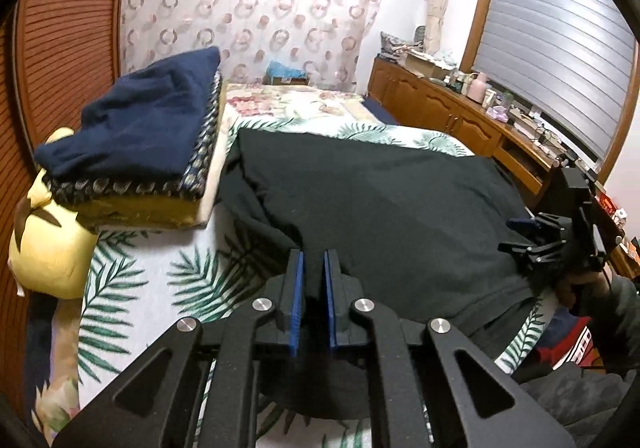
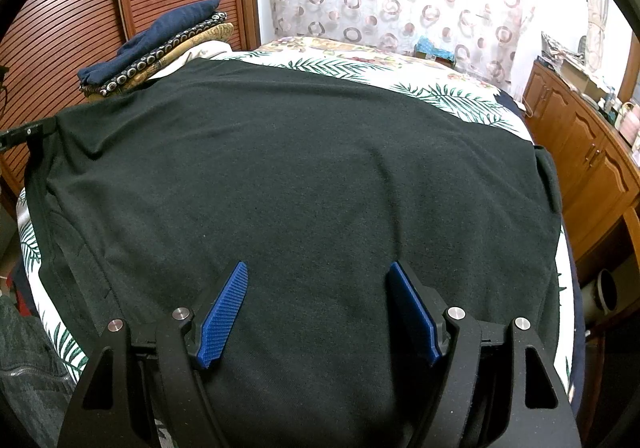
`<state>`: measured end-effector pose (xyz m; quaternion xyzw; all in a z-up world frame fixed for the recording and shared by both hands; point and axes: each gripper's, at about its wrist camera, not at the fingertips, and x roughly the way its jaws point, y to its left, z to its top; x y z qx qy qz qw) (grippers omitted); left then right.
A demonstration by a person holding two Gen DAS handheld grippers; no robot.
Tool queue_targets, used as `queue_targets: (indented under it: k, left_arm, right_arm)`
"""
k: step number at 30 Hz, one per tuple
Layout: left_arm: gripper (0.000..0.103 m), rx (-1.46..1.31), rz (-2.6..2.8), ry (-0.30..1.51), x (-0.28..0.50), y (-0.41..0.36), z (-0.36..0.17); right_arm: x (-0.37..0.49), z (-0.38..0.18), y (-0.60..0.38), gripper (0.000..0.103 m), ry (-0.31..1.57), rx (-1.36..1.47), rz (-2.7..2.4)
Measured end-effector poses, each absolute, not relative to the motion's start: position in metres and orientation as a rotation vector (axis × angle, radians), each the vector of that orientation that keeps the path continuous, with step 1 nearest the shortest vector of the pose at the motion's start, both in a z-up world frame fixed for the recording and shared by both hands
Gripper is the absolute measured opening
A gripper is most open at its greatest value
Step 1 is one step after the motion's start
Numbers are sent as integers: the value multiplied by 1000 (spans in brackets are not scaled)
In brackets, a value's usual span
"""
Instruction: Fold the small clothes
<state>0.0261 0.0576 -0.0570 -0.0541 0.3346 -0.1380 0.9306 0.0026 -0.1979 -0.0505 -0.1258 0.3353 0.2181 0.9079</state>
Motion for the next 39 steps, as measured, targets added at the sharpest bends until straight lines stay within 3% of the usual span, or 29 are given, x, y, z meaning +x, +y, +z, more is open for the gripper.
queue_targets:
  k: [30,37,38,39]
  left_arm:
    - [10,101,-674,533,83,-113,46]
    - [10,130,-679,507,90,-140,42]
    - [11,132,-682,509,92,-141,37]
    - [20,127,-693,525,95,-140,32]
  right_arm:
    - [-62,-15,-239,75,553,-122,337]
    - [-74,-14,-240,75,545,-107,301]
    - [-74,-12,-239,75,537,-109,301]
    - [-75,-12,-236,75,534,-110,303]
